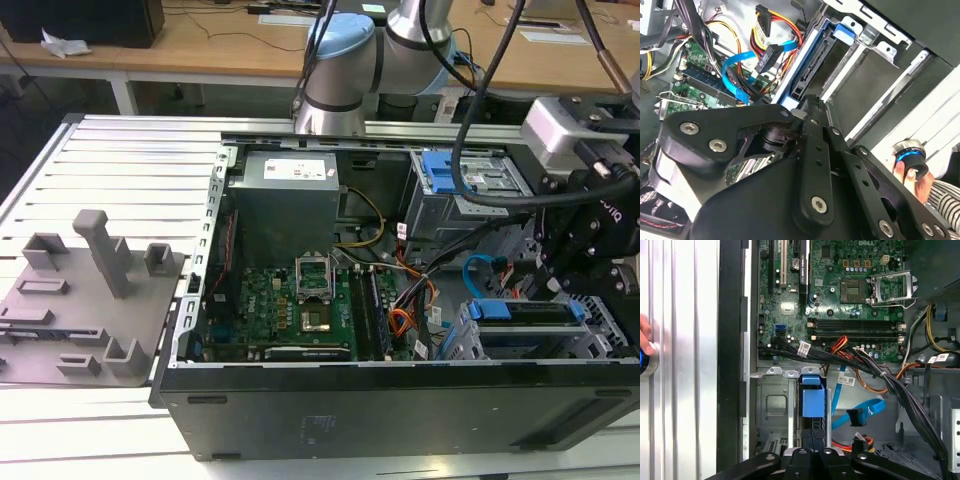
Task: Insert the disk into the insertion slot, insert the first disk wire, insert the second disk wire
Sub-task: 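Insert the first disk wire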
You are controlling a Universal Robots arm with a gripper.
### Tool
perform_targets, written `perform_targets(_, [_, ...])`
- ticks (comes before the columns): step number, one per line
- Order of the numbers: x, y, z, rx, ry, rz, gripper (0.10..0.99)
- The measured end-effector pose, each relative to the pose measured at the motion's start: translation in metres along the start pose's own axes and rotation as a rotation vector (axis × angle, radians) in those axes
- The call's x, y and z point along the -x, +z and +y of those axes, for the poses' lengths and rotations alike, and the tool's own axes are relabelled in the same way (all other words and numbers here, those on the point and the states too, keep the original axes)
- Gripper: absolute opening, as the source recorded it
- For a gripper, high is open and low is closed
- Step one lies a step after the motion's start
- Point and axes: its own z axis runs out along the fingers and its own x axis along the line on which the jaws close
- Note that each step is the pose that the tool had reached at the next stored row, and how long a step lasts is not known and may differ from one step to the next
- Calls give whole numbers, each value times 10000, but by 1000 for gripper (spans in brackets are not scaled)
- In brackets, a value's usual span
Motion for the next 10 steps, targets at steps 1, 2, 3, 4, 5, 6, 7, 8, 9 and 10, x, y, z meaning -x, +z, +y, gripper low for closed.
perform_targets(1, [0,-17,1,0,0,0,106])
perform_targets(2, [0,-42,2,0,0,0,106])
perform_targets(3, [0,-83,3,0,0,1,106])
perform_targets(4, [0,-118,5,0,0,1,106])
perform_targets(5, [0,-139,5,0,0,1,106])
perform_targets(6, [-1,-152,6,0,-1,-3,106])
perform_targets(7, [0,-155,6,0,0,0,106])
perform_targets(8, [-1,-155,6,0,0,-1,106])
perform_targets(9, [0,-155,6,0,-1,-1,106])
perform_targets(10, [0,-156,6,0,0,1,114])
